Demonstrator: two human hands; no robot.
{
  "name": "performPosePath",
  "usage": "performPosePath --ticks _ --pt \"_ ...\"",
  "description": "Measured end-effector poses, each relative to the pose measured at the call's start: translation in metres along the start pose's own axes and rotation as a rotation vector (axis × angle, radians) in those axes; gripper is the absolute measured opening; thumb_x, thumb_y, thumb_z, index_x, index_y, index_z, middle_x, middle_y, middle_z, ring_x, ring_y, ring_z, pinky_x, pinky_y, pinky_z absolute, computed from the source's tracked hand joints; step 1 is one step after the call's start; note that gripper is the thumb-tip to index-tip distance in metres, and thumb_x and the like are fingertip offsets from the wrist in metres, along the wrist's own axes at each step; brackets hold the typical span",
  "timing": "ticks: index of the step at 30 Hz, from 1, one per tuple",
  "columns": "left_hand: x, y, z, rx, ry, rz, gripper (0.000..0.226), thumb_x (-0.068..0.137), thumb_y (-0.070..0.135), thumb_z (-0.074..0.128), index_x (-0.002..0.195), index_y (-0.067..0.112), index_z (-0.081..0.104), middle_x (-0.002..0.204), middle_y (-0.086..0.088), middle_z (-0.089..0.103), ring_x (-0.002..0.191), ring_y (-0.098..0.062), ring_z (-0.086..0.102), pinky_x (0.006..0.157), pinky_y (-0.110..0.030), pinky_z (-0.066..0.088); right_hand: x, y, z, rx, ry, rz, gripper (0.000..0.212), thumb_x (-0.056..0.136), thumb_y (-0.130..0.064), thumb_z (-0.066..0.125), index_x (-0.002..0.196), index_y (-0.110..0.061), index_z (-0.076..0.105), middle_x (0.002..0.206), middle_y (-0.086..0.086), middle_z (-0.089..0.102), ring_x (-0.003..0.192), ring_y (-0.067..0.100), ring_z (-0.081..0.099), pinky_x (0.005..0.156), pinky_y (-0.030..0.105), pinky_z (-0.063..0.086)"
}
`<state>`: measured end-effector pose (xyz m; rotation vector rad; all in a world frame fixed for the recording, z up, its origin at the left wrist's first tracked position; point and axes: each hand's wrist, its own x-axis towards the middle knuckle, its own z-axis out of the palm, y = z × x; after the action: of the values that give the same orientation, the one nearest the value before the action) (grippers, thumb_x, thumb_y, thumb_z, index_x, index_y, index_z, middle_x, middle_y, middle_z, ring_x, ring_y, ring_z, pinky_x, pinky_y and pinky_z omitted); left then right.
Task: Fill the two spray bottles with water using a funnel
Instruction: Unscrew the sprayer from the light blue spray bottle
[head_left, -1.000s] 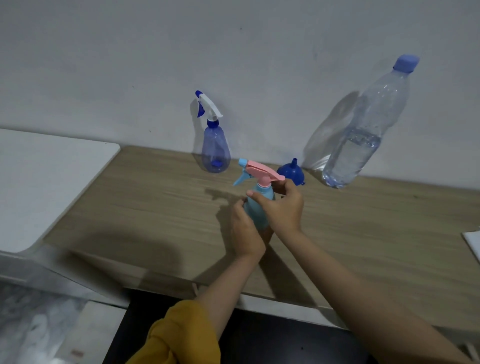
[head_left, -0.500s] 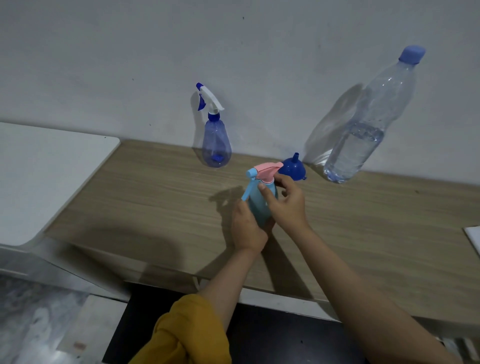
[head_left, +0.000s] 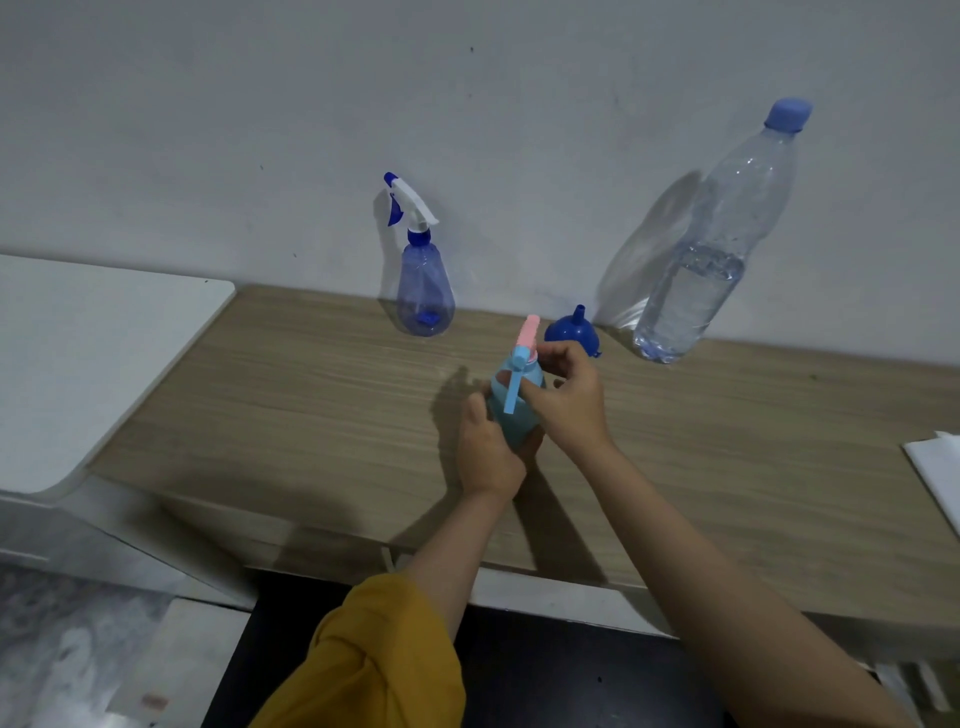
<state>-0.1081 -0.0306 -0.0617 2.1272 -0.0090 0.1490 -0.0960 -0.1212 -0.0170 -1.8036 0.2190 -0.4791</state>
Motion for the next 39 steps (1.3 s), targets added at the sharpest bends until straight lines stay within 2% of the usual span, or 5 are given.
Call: performPosePath --ticks 6,10,19,25,39 --pt "0.000 -0.003 0.000 -0.003 -0.008 0.014 0.062 0.071 0.034 0.078 0.118 0.016 0.042 0.116 -0.002 0.057 0.104 -0.017 0.057 0.073 -0.023 0.044 -0.001 0.004 -0.001 -0.026 -0.047 -0.053 0.028 0.084 -0.010 0.068 0.112 -0.012 0.067 0.104 -0.003 0.070 0.101 0.008 0.063 0.088 0.032 0.053" --pt "0.002 -0.003 0.002 0.009 0.005 0.008 0.061 0.070 0.027 0.080 0.116 0.017 0.041 0.114 -0.002 0.058 0.103 -0.018 0.059 0.071 -0.021 0.043 0.001 0.003 -0.004 -0.013 -0.032 -0.011 0.045 0.076 -0.016 0.079 0.116 -0.011 0.059 0.109 -0.004 0.065 0.101 0.005 0.060 0.078 0.008 0.047" --pt "0.002 -0.003 0.001 -0.037 -0.018 0.003 0.065 0.069 0.033 0.081 0.117 0.016 0.041 0.114 -0.001 0.056 0.101 -0.015 0.057 0.066 -0.014 0.040 0.009 0.001 -0.008 -0.066 -0.153 -0.053 0.027 0.083 -0.007 0.069 0.110 -0.010 0.066 0.103 0.002 0.066 0.098 0.009 0.060 0.077 0.010 0.045" --pt "0.002 -0.005 -0.001 -0.017 -0.032 0.017 0.070 0.068 0.037 0.080 0.120 0.015 0.040 0.113 -0.002 0.056 0.099 -0.016 0.057 0.066 -0.021 0.043 0.013 -0.012 -0.021 -0.041 -0.343 0.073 0.045 0.091 0.003 0.053 0.100 -0.042 0.056 0.100 -0.016 0.061 0.098 0.005 0.058 0.074 0.014 0.048" --pt "0.000 -0.002 -0.002 -0.018 -0.011 0.041 0.075 0.066 0.038 0.082 0.122 0.010 0.042 0.113 -0.005 0.055 0.097 -0.022 0.058 0.064 -0.024 0.035 0.035 -0.094 -0.057 0.193 -0.178 -0.062 0.020 0.087 0.000 0.065 0.100 -0.015 0.064 0.082 -0.001 0.062 0.069 -0.002 0.061 0.062 0.009 0.046"
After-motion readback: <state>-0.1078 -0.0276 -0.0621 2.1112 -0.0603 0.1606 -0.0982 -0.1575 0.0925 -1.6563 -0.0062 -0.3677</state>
